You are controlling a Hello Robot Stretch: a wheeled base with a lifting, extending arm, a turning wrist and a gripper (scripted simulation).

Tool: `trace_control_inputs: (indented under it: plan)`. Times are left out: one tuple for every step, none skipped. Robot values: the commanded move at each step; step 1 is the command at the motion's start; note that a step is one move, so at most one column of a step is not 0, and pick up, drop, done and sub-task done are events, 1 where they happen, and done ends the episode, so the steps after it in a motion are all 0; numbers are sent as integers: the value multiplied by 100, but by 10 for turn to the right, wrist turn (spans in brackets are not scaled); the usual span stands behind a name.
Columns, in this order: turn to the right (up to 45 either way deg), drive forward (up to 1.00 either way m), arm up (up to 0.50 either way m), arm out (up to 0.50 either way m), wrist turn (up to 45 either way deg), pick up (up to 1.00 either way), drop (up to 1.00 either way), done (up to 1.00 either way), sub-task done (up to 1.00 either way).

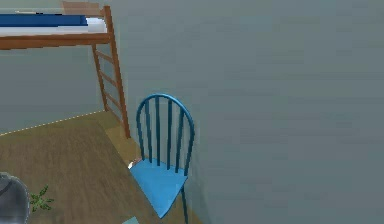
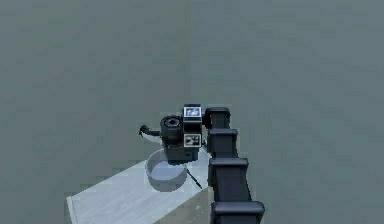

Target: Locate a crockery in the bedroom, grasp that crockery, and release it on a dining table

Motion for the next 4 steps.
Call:
trace_control_inputs:
  plan:
    - [0,0,-30,0,0,0,0,0,0]
    - [0,0,0,0,0,100,0,0,0]
    - [0,0,10,0,0,0,0,0,0]
    - [0,0,28,0,0,0,0,0,0]
